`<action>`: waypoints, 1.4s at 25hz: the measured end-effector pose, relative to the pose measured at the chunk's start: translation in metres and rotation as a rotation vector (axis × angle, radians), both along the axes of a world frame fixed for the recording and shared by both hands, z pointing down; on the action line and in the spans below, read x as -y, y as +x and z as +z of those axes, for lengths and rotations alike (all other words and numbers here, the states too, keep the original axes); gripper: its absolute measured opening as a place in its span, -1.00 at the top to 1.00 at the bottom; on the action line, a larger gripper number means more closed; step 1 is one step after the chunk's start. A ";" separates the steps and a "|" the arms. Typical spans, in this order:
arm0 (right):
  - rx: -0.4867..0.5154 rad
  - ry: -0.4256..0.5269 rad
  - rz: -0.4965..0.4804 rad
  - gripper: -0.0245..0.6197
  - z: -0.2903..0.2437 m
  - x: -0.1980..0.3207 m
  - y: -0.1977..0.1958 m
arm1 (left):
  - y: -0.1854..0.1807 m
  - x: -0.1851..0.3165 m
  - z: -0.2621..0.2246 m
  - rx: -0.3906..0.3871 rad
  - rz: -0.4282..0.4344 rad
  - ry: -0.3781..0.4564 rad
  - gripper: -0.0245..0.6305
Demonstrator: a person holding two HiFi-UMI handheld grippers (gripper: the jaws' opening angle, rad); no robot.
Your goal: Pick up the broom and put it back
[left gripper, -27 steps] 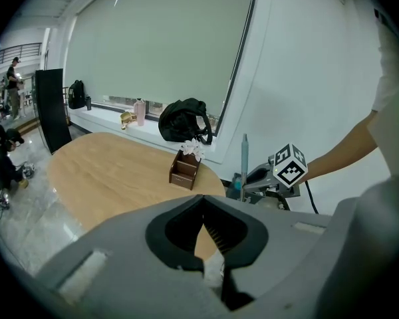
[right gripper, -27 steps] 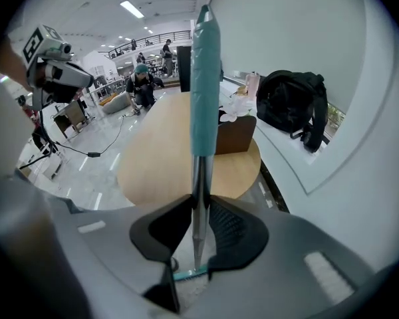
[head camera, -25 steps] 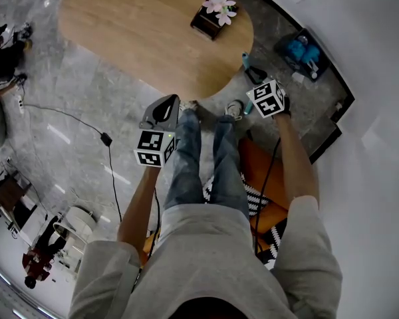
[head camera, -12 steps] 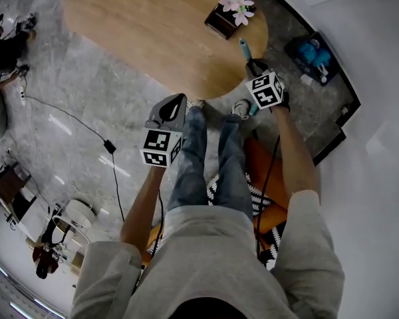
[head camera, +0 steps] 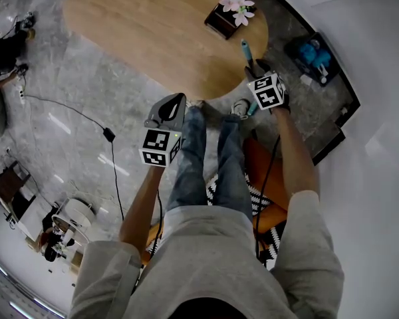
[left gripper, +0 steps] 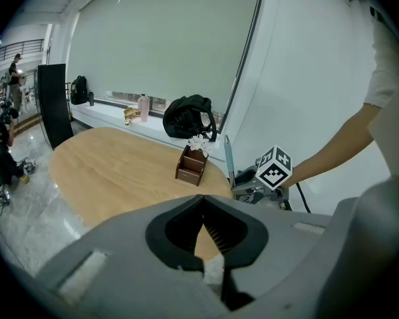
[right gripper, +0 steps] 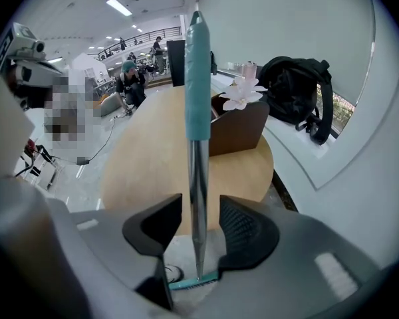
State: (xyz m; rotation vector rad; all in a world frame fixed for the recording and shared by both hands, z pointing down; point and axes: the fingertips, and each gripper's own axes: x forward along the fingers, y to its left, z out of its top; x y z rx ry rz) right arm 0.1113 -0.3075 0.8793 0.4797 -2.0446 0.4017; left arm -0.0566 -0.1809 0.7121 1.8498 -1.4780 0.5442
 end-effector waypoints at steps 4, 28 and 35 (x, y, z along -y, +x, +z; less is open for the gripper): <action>0.023 0.032 0.057 0.47 -0.010 0.005 0.008 | 0.005 0.004 -0.001 0.001 0.008 0.004 0.93; 0.167 0.305 0.698 0.92 -0.186 -0.035 0.165 | 0.076 0.081 -0.087 0.037 0.175 0.175 0.93; 0.209 0.376 0.749 0.92 -0.239 -0.019 0.181 | 0.082 0.104 -0.129 0.045 0.175 0.243 0.93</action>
